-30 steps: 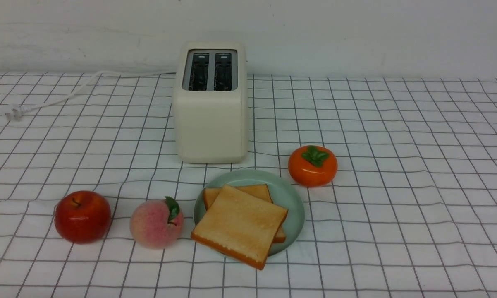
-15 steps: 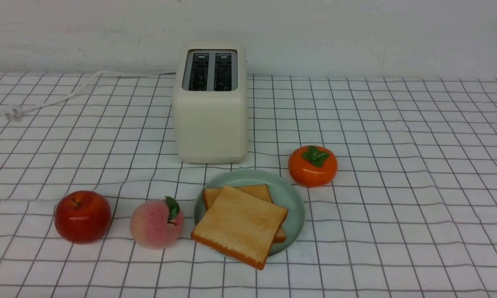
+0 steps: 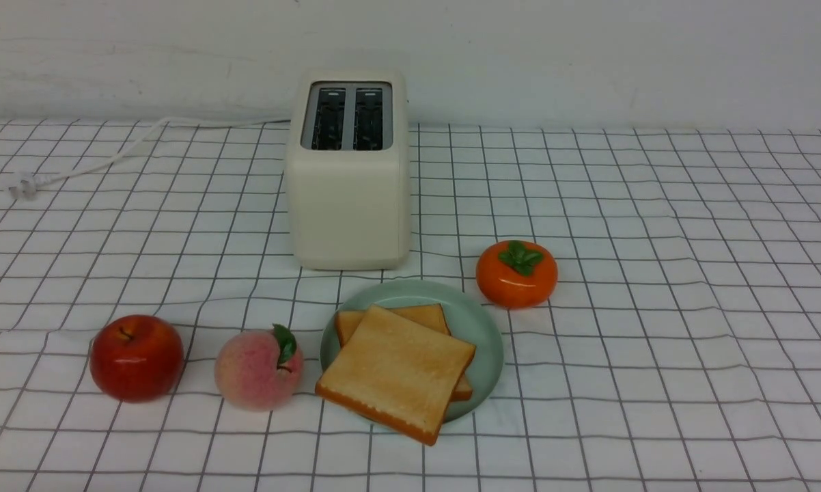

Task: Take toasted bread from bread machine on white checkered table place on plate.

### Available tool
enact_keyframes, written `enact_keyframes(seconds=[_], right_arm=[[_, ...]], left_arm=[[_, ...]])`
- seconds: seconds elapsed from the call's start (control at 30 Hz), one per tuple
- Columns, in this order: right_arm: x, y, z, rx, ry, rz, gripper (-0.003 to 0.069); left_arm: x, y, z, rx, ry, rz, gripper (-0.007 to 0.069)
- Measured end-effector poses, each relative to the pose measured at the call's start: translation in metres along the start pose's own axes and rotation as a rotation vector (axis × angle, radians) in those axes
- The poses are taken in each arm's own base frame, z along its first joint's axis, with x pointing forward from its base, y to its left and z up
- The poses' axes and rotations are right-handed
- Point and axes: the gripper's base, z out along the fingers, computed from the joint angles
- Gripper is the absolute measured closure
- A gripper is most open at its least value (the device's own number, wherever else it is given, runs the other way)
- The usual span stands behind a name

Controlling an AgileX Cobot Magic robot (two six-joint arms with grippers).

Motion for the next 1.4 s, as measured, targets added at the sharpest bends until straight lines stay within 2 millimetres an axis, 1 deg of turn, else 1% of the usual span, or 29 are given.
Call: enact_keyframes(seconds=[0.37,0.53,0.67,0.77,0.87,1.4], right_arm=[[0.0,0.0,0.0,0.001,0.003,-0.001,0.0669],[0.0,0.0,0.0,0.001,0.002,-0.001,0.0666],[0.0,0.0,0.0,0.001,0.002,-0.001,0.0661],[0.0,0.0,0.0,0.001,0.002,-0.001,0.0658],[0.0,0.0,0.0,0.001,0.002,-0.002,0.0657],[0.0,0.0,0.0,0.001,0.002,-0.003,0.0641]], left_arm=[[0.0,0.0,0.0,0.0,0.0,0.0,0.0617],[0.003,0.003,0.002,-0.018,-0.027,0.026,0.0616],[0.001,0.009,0.002,-0.115,-0.061,-0.027,0.0638],[0.007,0.014,0.001,-0.208,-0.001,-0.087,0.0637],[0.013,0.016,0.001,-0.25,0.044,-0.131,0.0637],[0.013,0.017,0.001,-0.253,0.038,-0.154,0.0637]])
